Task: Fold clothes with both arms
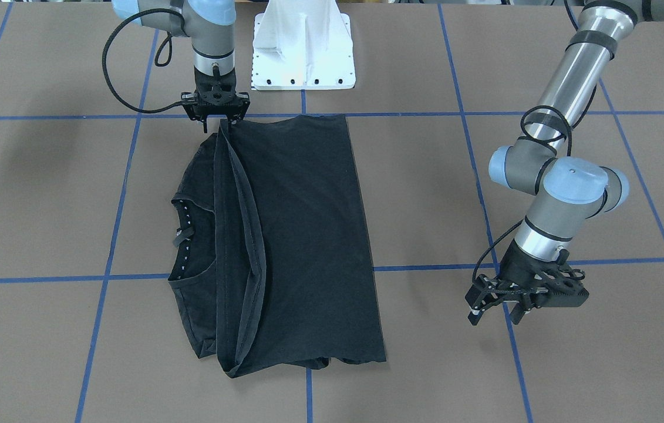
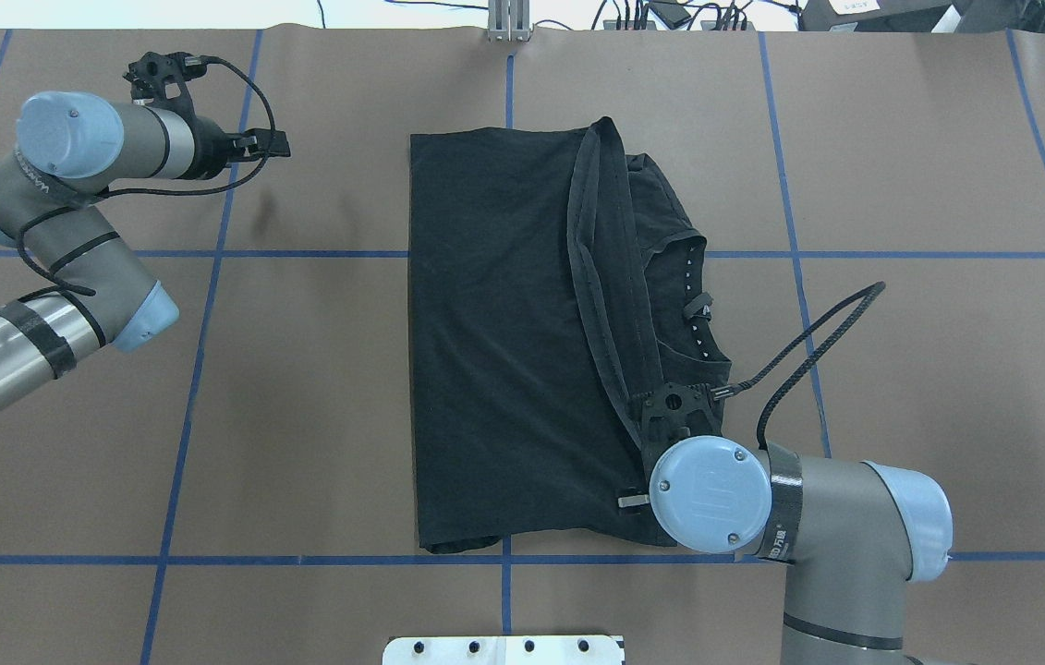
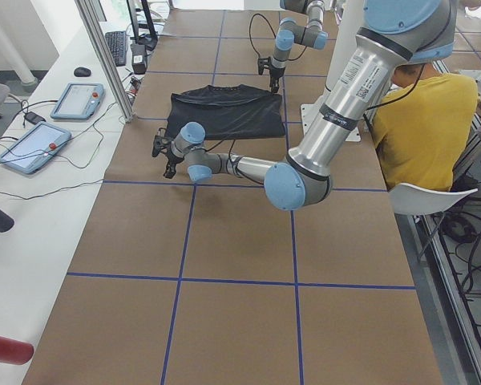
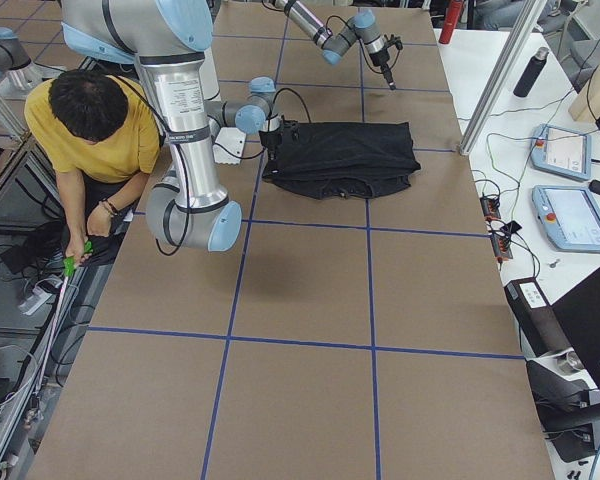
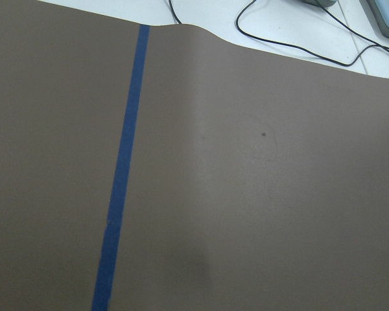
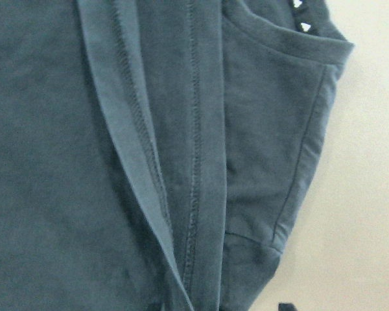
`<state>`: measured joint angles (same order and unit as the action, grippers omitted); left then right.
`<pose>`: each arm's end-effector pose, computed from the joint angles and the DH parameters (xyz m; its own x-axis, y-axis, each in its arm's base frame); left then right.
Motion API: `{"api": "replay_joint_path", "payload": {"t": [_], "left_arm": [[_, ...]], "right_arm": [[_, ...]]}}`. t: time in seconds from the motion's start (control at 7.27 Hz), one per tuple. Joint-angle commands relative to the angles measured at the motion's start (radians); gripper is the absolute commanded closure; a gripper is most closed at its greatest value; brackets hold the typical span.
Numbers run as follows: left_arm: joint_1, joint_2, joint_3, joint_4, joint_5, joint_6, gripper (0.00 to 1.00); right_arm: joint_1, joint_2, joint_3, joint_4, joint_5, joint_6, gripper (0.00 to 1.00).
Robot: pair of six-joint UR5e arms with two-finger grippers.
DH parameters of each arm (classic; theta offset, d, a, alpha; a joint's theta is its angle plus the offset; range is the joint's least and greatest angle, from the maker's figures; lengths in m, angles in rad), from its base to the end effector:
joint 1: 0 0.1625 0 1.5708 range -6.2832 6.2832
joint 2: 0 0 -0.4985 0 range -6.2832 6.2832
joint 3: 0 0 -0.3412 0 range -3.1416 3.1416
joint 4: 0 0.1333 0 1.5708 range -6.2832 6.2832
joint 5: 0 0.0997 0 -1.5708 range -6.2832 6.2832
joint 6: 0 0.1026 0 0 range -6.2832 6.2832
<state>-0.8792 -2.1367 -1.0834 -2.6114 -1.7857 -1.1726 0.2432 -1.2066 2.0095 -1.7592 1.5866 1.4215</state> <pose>0.3869 -0.6419 0.5106 0.5009 -0.0110 -0.8654 0.4729 0.8409 0.2631 -0.5071 -0.2615 0.4092 0.8187 0.0499 0.5721 -0.1114 0.9911 0.0730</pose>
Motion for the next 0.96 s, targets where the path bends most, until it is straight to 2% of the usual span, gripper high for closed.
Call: {"api": "replay_joint_path", "payload": {"t": [0.0,0.14,0.41,0.83], "left_arm": [[0.002,-0.003,-0.001,0.001,0.000,-0.004,0.01],[0.000,-0.003,-0.001,0.001,0.000,-0.004,0.01],[0.002,-0.002,-0.001,0.001,0.002,-0.004,0.01],[0.000,-0.003,-0.003,-0.001,0.002,-0.007,0.01]], "right_arm": [[0.004,0.004,0.000,0.001,-0.030,0.350,0.35],[-0.002,0.001,-0.014,0.050,-0.033,0.469,0.35],[-0.004,-0.019,-0.099,0.273,-0.033,0.575,0.35],[0.008,-0.027,-0.077,0.261,-0.025,0.580,0.34]]}}
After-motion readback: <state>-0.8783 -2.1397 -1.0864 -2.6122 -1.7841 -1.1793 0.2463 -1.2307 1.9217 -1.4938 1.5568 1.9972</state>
